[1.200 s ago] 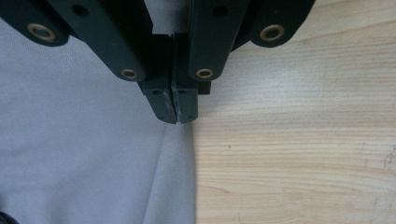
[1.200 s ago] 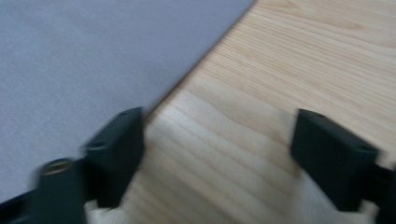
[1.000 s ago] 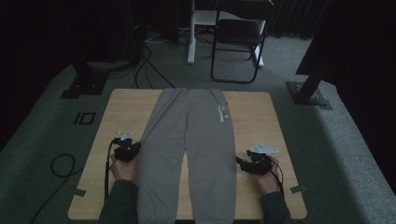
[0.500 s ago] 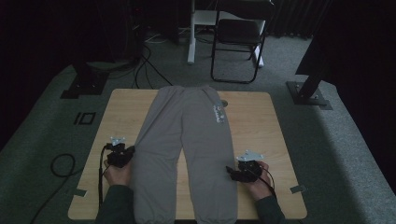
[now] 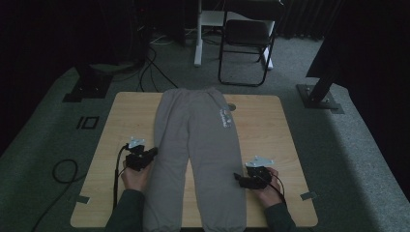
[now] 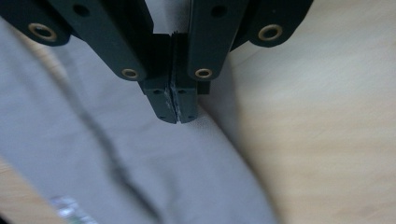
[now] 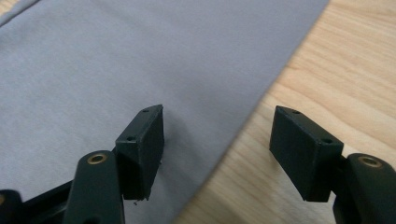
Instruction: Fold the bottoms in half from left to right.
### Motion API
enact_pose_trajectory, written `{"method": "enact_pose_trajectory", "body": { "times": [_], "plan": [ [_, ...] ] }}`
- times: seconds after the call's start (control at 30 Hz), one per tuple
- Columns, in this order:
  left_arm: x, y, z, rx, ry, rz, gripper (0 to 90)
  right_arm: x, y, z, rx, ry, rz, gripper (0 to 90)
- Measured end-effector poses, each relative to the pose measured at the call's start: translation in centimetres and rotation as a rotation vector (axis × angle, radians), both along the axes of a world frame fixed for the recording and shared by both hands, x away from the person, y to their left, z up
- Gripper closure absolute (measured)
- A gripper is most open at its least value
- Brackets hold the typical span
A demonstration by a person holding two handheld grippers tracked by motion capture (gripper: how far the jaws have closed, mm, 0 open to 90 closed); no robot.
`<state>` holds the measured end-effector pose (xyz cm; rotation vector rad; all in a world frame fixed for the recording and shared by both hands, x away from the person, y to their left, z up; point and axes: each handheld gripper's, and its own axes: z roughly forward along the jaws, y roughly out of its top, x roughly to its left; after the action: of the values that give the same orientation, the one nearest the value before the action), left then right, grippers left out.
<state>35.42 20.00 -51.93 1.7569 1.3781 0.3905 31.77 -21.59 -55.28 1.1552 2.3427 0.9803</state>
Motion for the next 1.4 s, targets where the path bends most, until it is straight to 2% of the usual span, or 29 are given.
{"method": "enact_pose_trajectory", "body": {
  "times": [0.17,0.33,0.5,0.63,0.73,0.8,0.83,1.0,1.2,1.33,1.4],
  "plan": [
    [1.3,-3.9,1.5,-0.031,-0.012,-0.100,89.4,0.3,-0.9,0.2,0.013,-0.011,-0.026,35.9],
    [2.6,-8.6,2.7,-0.033,-0.015,-0.203,89.4,0.8,-1.8,0.0,0.033,0.004,-0.065,36.8],
    [4.1,-13.2,3.8,-0.048,-0.029,-0.274,89.5,1.1,-2.2,0.1,0.053,0.009,-0.083,37.2],
    [5.0,-15.8,3.4,-0.112,-0.020,-0.304,89.4,1.2,-2.3,0.0,0.059,0.014,-0.087,37.4],
    [5.6,-16.8,2.2,-0.129,0.021,-0.306,89.3,1.2,-2.2,0.0,0.061,0.018,-0.086,38.7],
    [5.8,-16.7,1.5,-0.144,0.042,-0.322,86.1,1.2,-2.3,0.0,0.065,0.016,-0.088,39.6],
    [5.8,-16.5,1.3,-0.156,0.049,-0.334,81.5,1.2,-2.3,0.1,0.067,0.015,-0.090,39.8],
    [4.5,-14.0,1.5,-0.139,0.027,-0.323,73.1,1.1,-2.2,0.3,0.085,0.004,-0.098,42.4],
    [1.2,-10.4,1.0,0.017,-0.055,-0.272,68.4,0.8,-0.3,1.2,0.111,-0.021,-0.057,48.6],
    [-0.6,-8.1,-0.1,0.059,-0.090,-0.213,66.3,1.4,1.6,2.1,0.106,-0.038,-0.016,55.2],
    [-1.3,-7.0,-0.7,0.077,-0.101,-0.177,65.5,2.2,2.6,2.4,0.099,-0.032,-0.014,57.4]
  ]
}}
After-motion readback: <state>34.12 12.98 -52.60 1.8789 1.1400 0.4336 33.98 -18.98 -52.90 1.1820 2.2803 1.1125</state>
